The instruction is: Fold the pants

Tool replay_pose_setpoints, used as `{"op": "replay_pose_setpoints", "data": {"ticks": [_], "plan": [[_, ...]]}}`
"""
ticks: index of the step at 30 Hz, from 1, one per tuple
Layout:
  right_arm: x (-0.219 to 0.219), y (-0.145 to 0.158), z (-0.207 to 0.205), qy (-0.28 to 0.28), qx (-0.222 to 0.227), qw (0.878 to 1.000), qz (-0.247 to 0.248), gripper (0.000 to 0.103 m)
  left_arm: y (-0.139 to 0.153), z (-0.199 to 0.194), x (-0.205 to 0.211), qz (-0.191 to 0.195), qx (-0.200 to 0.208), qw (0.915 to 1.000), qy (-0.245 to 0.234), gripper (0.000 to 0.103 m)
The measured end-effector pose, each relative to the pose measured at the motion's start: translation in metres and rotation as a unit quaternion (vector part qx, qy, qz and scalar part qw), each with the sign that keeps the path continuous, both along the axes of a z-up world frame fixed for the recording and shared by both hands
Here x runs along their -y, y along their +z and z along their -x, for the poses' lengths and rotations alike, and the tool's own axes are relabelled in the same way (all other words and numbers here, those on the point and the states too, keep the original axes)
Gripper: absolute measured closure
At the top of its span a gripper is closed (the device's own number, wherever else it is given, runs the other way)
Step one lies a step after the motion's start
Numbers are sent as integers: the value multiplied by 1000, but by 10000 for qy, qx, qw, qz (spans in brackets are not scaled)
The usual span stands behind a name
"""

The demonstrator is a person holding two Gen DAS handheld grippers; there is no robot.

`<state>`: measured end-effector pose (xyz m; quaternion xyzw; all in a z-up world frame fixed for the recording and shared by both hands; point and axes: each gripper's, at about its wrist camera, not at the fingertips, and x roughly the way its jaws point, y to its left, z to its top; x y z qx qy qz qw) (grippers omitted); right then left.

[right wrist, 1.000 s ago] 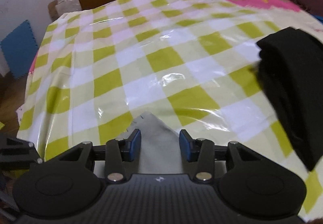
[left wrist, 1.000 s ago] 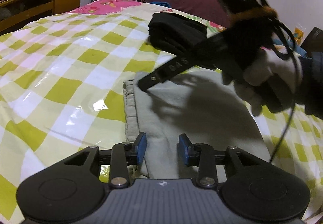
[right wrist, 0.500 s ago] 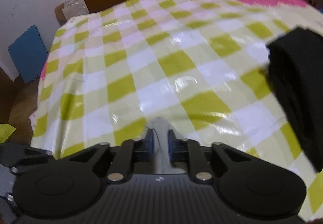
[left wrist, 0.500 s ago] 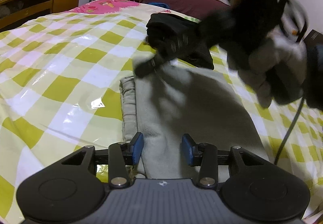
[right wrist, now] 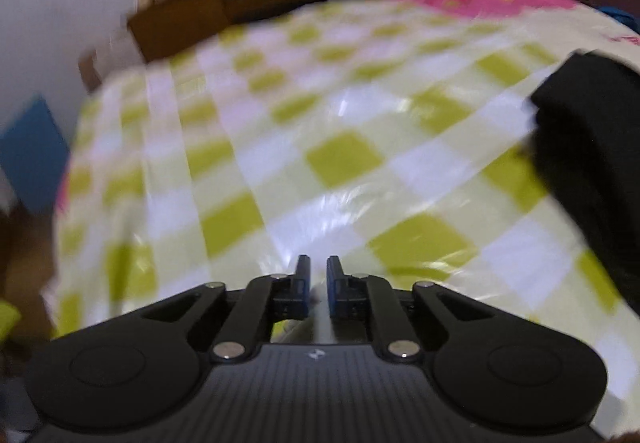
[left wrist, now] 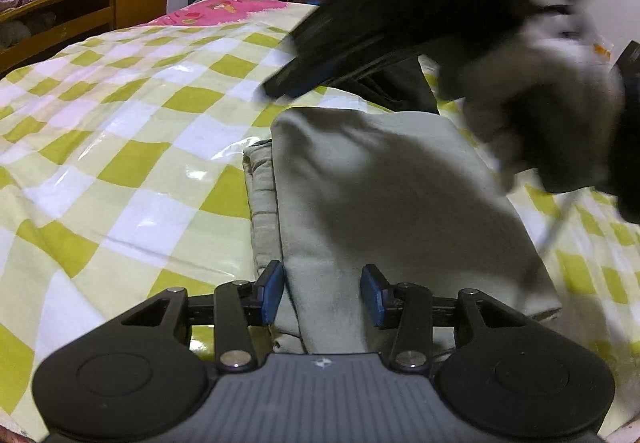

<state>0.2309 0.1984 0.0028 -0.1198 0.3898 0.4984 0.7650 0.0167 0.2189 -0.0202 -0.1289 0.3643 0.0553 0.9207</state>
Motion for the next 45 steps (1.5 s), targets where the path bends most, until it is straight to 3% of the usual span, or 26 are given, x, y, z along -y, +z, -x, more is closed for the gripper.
{"op": "replay_pose_setpoints", "data": {"ticks": [1,3,8,11,17,21,22,23,25,27,29,35,37,38,39,41,45], "plan": [[16,8,0,-186,51,9998,-88,76,0,0,-1,47,4,10000,21,47],[59,15,-4,-630,-27,9978,-194,55,0,0,-4,148,29,9999,46,47],[151,-29,-10,-1657,-915,9818,137,52,-2,-1,-5,74,9,10000,-47,46],[176,-52,-9,-1954,-1697,9653,-335,52,-1,-7,-2,-87,-108,9998,-109,46],[184,-57,-2,-1670,-2192,9568,-931,52,2,-13,7,-339,-289,9988,-196,41],[164,-68,7,-1498,-2418,9522,-1114,53,0,-17,12,-544,-367,9975,-258,38],[159,-74,7,-1616,-2470,9501,-1014,57,-2,-18,12,-586,-403,9972,-242,36],[155,-79,6,-1739,-2498,9476,-971,71,-3,-20,12,-618,-451,9968,-216,35],[158,-79,2,-1898,-2665,9383,-1121,79,-2,-21,13,-626,-497,9966,-180,35],[167,-69,8,-1903,-2508,9422,-1144,91,1,-23,17,-600,-556,9965,-189,35],[183,-60,16,-1910,-2275,9495,-1013,93,3,-26,29,-547,-605,9961,-333,35],[273,-44,31,-2580,-2111,9393,-807,94,8,-40,109,-524,-476,9883,-1353,34],[304,-38,39,-2909,-1771,9390,-480,92,10,-45,138,-447,-395,9820,-1789,34],[318,-36,41,-3079,-1693,9357,-313,88,11,-47,151,-458,-353,9790,-1957,34],[330,-35,43,-3250,-1674,9307,-161,77,12,-48,163,-511,-310,9768,-2055,34],[349,-24,49,-3598,-1439,9218,78,73,16,-47,177,-578,-232,9756,-2107,34],[347,11,64,-3607,-819,9291,-23,71,20,-41,177,-438,-267,9775,-2047,34]]}}
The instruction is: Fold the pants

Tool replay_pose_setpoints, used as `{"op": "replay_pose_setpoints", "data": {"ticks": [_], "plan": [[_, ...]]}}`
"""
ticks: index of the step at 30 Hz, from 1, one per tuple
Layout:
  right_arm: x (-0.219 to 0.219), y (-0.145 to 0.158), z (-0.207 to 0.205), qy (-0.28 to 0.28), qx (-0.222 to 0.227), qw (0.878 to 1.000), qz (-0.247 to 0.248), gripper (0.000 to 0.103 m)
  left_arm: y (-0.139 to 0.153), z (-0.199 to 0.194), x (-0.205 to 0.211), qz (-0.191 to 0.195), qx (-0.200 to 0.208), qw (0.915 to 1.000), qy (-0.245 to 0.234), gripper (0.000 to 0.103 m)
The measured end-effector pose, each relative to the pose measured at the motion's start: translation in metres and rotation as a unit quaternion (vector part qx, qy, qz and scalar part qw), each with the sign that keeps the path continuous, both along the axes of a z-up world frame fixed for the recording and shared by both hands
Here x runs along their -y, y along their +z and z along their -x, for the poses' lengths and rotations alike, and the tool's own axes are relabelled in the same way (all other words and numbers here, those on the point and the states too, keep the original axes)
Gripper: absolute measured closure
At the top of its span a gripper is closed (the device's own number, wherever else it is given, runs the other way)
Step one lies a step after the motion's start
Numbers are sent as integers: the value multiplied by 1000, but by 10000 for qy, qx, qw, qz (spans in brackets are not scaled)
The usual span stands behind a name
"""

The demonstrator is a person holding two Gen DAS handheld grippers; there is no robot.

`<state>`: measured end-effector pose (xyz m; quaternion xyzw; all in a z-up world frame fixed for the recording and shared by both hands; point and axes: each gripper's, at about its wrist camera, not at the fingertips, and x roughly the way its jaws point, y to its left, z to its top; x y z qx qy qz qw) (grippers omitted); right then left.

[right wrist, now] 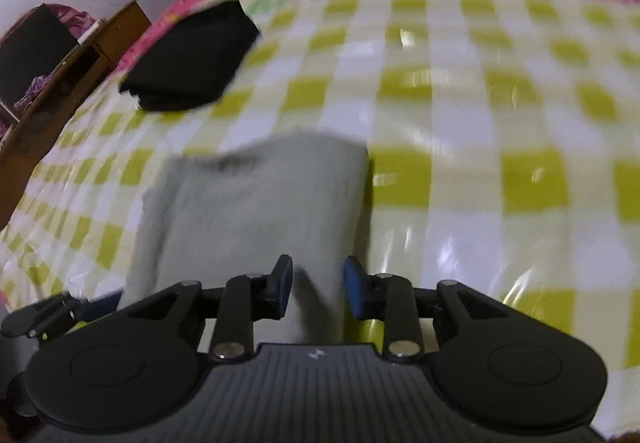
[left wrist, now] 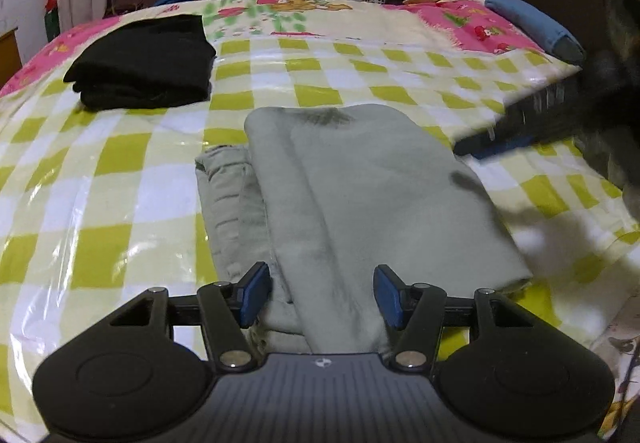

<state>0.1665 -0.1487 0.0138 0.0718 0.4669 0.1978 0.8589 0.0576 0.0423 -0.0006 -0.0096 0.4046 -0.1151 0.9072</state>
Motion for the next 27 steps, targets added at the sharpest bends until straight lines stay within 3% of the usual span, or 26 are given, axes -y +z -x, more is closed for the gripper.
{"op": "replay_pose_setpoints", "data": {"ticks": [1,3,4,7,11,13,15,18,22,25,27], "plan": [[-12,6,0,147,38,9998,-142,69,0,1,1,-8,8,10000,12,34],[-47,11,-1,479,118,9987,-162,52,0,2,2,-32,42,10000,41,34],[-69,10,-3,612,169,9980,-67,49,0,3,2,-14,65,10000,41,34],[-118,-4,-10,842,65,9962,205,47,-1,6,3,99,111,9999,20,34],[-150,-30,-19,663,3,9933,946,48,-4,7,3,102,178,9998,10,35],[-146,-35,-24,489,-61,9935,1029,59,-6,6,1,150,198,9997,-20,35],[-133,-34,-30,335,-232,9954,868,96,-5,6,-3,219,238,9995,-1,41],[-118,-22,-33,181,-329,9973,629,99,-5,6,-9,340,227,9991,62,51],[-131,11,-15,468,-10,9985,277,99,4,12,-23,723,292,9968,188,62],[-151,23,-4,772,179,9968,101,99,15,19,-36,924,480,9937,413,63],[-167,13,-9,823,223,9962,198,96,13,18,-42,882,356,9938,572,63]]}}
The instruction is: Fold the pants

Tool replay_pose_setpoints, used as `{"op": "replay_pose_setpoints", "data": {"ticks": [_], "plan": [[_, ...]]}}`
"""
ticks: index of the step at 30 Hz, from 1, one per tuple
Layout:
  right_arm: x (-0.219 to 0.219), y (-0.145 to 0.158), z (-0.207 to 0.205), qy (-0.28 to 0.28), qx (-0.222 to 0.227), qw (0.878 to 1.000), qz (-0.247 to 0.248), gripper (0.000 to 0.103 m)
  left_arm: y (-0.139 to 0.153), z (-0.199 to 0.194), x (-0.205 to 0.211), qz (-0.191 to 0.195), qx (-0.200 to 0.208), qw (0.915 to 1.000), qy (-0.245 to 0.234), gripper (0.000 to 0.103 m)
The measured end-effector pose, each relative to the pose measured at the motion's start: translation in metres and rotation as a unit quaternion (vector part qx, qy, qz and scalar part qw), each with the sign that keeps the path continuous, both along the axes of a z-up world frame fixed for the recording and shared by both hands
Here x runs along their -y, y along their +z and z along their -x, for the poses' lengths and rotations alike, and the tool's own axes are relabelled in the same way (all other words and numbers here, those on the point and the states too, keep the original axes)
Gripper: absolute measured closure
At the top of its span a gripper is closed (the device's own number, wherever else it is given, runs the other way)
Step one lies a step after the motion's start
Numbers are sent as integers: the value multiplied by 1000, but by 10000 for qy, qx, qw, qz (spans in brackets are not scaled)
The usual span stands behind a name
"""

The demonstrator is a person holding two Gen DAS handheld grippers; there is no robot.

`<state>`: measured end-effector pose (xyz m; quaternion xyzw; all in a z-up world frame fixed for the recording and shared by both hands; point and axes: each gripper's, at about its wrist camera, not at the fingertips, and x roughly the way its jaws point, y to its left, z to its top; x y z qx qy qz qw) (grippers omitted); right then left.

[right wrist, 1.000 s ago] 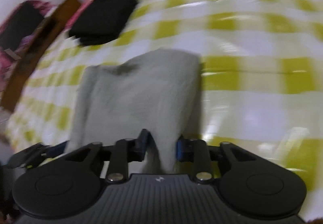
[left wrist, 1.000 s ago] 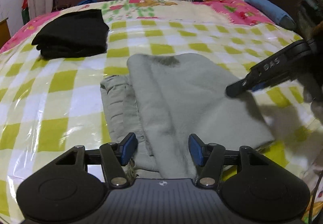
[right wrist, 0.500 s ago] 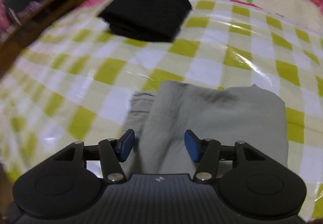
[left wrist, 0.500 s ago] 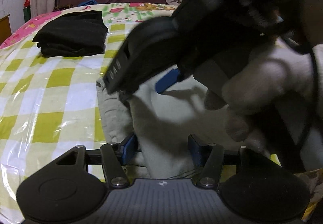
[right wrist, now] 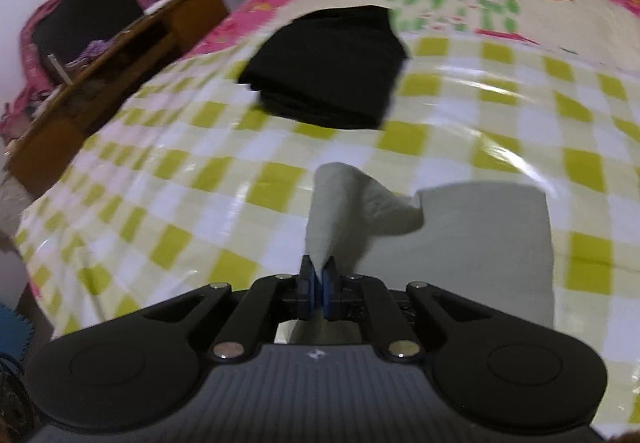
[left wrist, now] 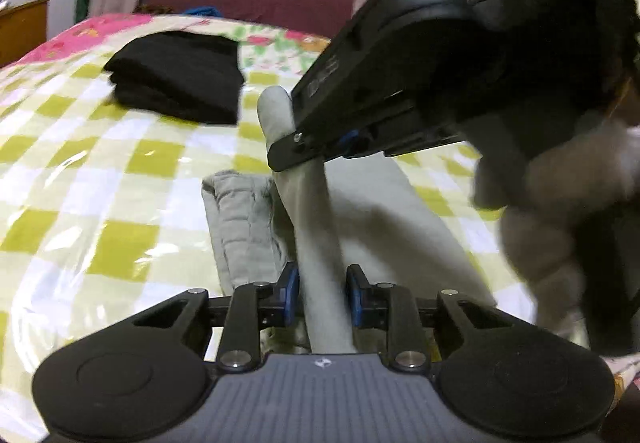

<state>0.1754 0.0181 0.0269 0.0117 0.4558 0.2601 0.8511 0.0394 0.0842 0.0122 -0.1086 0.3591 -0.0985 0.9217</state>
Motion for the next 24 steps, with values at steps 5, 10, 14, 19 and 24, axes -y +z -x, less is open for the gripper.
{"op": "replay_pose_setpoints", "data": {"ticks": [5,10,14,19,24], "plan": [[-48,-48,-11,600,-79,9962,628,96,-17,-5,-5,-246,-588,9976,258,67],[-56,-47,-3,1137,86,9911,694,89,-18,-4,-3,-256,-614,9974,290,62],[-31,-25,-4,993,-3,9950,-60,79,-11,6,-12,-225,-584,9972,412,53],[5,-4,-2,696,306,9944,-734,68,0,26,-32,-257,-461,9946,891,53],[13,-13,-17,240,579,9975,-320,66,21,17,-26,-681,78,9924,1024,53]]}}
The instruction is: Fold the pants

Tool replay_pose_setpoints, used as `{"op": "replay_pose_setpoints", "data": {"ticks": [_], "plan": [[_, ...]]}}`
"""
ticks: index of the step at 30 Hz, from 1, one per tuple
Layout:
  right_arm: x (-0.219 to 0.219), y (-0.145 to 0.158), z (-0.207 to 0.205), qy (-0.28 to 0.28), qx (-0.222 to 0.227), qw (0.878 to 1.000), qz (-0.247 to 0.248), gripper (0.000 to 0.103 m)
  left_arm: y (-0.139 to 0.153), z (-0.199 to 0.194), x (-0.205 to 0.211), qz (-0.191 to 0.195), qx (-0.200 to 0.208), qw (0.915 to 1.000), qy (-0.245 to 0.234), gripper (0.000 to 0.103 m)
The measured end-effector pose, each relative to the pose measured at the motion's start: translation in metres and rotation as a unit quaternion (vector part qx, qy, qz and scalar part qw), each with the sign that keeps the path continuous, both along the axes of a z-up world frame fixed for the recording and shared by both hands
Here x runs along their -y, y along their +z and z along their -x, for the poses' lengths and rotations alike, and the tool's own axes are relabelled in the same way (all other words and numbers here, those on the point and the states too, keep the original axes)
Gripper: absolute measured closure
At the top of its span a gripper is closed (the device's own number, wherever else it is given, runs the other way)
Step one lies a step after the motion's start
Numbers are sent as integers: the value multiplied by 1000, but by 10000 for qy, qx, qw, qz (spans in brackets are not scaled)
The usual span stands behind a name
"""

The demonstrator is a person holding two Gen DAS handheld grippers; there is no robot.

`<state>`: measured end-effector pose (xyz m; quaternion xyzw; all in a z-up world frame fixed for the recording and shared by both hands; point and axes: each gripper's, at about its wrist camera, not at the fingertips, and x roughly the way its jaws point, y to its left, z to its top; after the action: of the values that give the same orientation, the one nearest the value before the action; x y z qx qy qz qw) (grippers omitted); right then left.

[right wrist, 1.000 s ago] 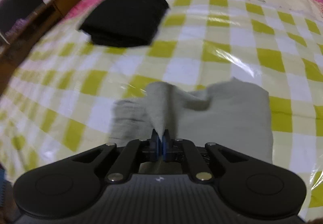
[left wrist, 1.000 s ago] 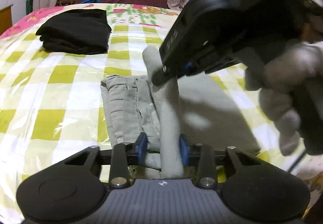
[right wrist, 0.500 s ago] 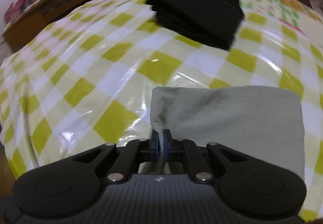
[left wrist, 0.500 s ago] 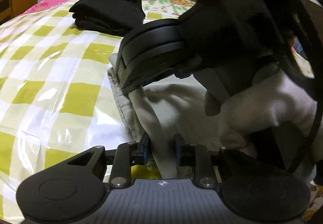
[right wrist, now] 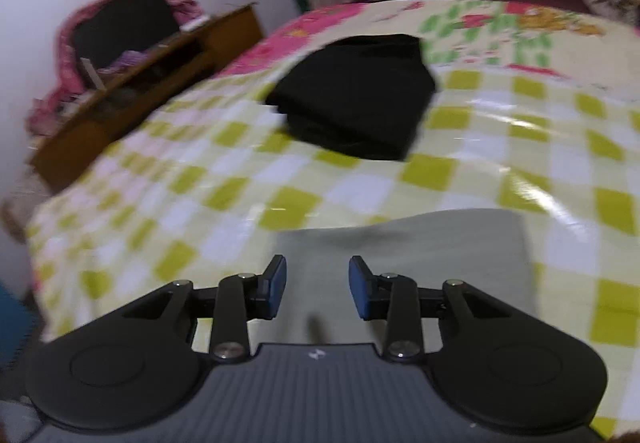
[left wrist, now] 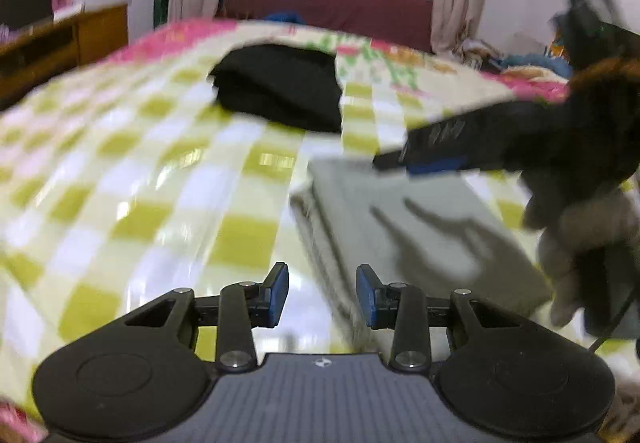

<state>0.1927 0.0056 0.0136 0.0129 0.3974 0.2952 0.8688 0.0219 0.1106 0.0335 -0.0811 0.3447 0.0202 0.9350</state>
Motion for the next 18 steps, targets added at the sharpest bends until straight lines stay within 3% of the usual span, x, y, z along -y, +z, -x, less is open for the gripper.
{"op": "replay_pose_setpoints", "data": {"ticks": [6,11,15,18], "plan": [[12,-15,-18,-409,-59,9991,-68,66,-4,-66,12,-272,448,9986,56,53],[22,-40,-31,-517,-182,9984,159,67,-45,-120,9,-469,-23,9982,382,51],[26,-70,-50,-555,-607,9966,32,68,-65,-120,-1,-420,-303,9974,504,35],[31,-58,-44,-579,-515,9970,-9,68,-57,-117,0,-434,-316,9971,539,31]]}}
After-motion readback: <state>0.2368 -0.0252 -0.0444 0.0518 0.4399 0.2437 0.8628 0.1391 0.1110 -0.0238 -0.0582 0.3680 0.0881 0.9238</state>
